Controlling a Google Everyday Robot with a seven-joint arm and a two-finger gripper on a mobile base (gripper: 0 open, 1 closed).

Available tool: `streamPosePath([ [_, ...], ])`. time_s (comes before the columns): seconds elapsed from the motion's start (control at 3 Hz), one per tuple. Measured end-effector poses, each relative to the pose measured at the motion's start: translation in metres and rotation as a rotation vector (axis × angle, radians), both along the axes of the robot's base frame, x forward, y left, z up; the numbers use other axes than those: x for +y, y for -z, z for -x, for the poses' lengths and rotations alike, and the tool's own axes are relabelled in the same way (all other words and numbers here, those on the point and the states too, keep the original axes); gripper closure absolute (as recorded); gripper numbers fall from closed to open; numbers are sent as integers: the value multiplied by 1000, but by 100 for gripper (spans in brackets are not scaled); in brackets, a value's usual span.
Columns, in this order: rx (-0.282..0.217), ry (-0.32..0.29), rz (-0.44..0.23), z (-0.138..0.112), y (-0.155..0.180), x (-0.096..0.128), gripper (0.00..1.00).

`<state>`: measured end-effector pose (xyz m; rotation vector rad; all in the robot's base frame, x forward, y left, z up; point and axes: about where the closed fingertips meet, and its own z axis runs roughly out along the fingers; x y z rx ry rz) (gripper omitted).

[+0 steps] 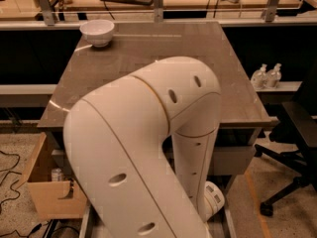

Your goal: Pick coke can from middle drawer and place on counter

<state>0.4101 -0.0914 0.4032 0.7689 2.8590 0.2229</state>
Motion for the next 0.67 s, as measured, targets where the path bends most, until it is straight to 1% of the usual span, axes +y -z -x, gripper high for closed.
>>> streamPosePath([
  [0.33, -2, 35, 33, 4, 8, 2, 0],
  [0.67, -6, 52, 49, 8, 11, 6, 0],
])
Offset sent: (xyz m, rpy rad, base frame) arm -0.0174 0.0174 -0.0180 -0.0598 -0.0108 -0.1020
